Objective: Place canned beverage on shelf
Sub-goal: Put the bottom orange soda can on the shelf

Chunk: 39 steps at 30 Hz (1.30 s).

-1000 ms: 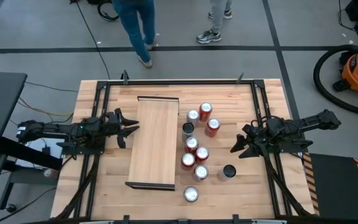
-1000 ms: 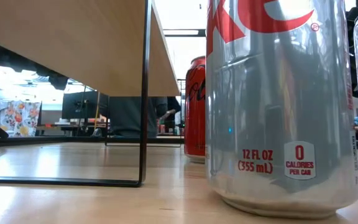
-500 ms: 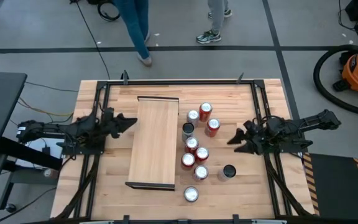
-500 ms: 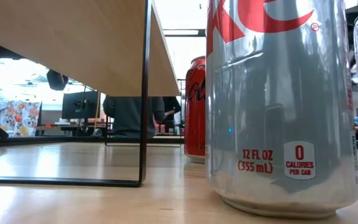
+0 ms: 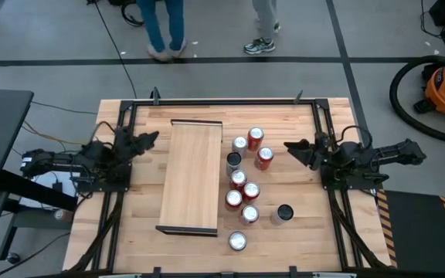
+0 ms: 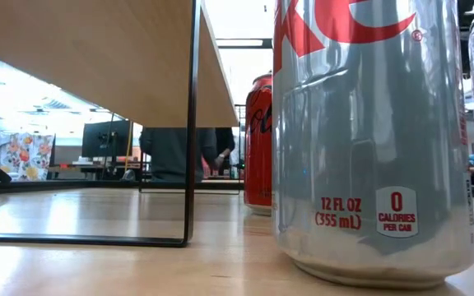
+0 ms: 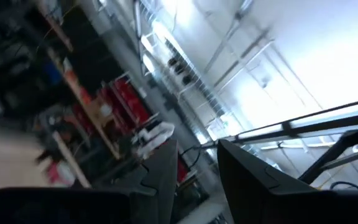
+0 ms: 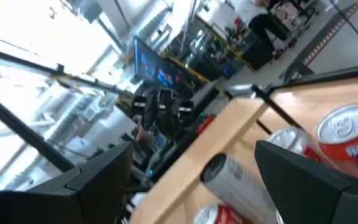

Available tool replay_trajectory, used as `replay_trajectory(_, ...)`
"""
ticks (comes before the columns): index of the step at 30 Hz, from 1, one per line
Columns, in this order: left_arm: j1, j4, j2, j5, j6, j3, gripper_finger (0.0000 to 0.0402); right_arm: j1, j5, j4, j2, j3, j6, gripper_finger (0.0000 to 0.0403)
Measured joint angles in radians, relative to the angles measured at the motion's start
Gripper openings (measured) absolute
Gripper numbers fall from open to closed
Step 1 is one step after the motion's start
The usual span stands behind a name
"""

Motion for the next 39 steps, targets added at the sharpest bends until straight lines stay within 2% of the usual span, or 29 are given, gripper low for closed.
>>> replay_trajectory(7, 0.000, -0.187, 0.109, -0.046, 0.252, 0.247, 0.0126, -0.042, -0.013, 0.101, 0.000, 0.000, 0.030, 0.0348)
replay_trajectory(11, 0.000, -0.333, 0.226, -0.068, 0.273, 0.383, 0.0129, -0.055, -0.075, 0.130, 0.004, 0.000, 0.099, 0.0348)
replay_trajectory(15, 0.000, -0.475, 0.369, -0.042, 0.261, 0.511, 0.0162, -0.060, -0.149, 0.144, 0.025, 0.006, 0.004, 0.0348)
replay_trajectory(21, 0.000, -0.616, 0.540, 0.021, 0.260, 0.660, 0.0243, -0.057, -0.101, -0.065, 0.144, 0.145, -0.170, 0.0348)
replay_trajectory(25, 0.000, -0.622, 0.615, 0.118, 0.238, 0.720, 0.0276, -0.057, -0.069, -0.210, 0.262, 0.275, -0.268, 0.0348)
replay_trajectory(29, 0.000, -0.632, 0.675, 0.163, 0.231, 0.777, 0.0276, -0.057, -0.054, -0.356, 0.384, 0.388, -0.334, 0.0348)
replay_trajectory(33, 0.000, -0.679, 0.733, 0.164, 0.234, 0.838, 0.0265, -0.070, -0.038, -0.486, 0.507, 0.489, -0.374, 0.0348)
replay_trajectory(39, 0.000, -0.737, 0.800, 0.164, 0.221, 0.897, 0.0254, -0.117, -0.050, -0.578, 0.663, 0.608, -0.414, 0.0348)
